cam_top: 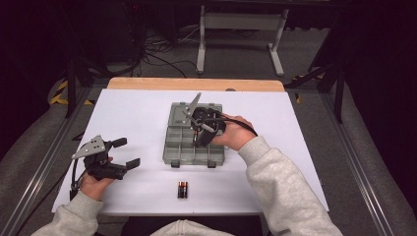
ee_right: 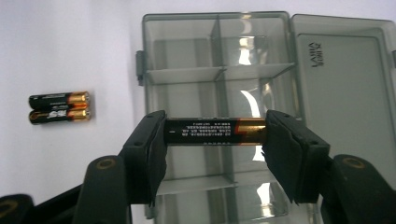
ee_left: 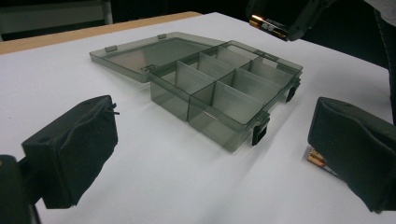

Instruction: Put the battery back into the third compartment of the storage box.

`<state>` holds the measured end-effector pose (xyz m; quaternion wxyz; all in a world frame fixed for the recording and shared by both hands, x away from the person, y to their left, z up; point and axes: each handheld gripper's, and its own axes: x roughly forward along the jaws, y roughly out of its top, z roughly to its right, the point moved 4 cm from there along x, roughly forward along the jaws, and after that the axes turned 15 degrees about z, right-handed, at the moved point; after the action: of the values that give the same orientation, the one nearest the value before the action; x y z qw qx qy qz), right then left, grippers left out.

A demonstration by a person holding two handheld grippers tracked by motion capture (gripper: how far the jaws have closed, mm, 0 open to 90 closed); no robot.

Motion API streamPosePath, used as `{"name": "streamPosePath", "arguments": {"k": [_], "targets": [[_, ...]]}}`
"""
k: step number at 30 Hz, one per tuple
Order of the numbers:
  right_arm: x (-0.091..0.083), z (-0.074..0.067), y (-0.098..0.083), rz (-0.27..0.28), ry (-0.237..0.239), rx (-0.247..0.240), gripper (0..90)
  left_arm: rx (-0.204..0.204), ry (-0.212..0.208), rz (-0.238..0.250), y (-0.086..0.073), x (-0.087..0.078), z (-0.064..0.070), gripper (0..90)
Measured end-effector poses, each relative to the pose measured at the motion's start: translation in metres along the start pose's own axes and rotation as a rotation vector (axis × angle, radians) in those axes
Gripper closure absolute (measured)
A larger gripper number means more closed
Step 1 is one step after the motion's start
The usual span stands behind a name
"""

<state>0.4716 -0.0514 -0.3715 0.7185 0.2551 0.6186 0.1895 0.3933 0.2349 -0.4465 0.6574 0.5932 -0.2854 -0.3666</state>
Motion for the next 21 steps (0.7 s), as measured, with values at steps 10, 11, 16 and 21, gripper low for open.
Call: {"name": "streamPosePath", "arguments": {"k": [10, 11, 16, 21], "targets": [[0.001, 0.026, -0.002, 0.008, -0.026, -0.003, 41.0, -0.008, 0.003, 0.003, -0.001, 0.000, 0.000, 2.0], [0.002, 0.028, -0.002, 0.008, -0.027, 0.001, 41.0, -0.006, 0.003, 0.003, 0.000, 0.000, 0.000, 2.0], [0.004, 0.040, -0.006, 0.010, -0.033, 0.011, 41.0, -0.006, 0.001, 0.000, -0.001, 0.000, -0.001, 2.0], [0.011, 0.046, -0.012, 0.012, -0.027, 0.019, 41.0, -0.008, 0.006, 0.008, -0.001, 0.000, -0.001, 2.0]]}}
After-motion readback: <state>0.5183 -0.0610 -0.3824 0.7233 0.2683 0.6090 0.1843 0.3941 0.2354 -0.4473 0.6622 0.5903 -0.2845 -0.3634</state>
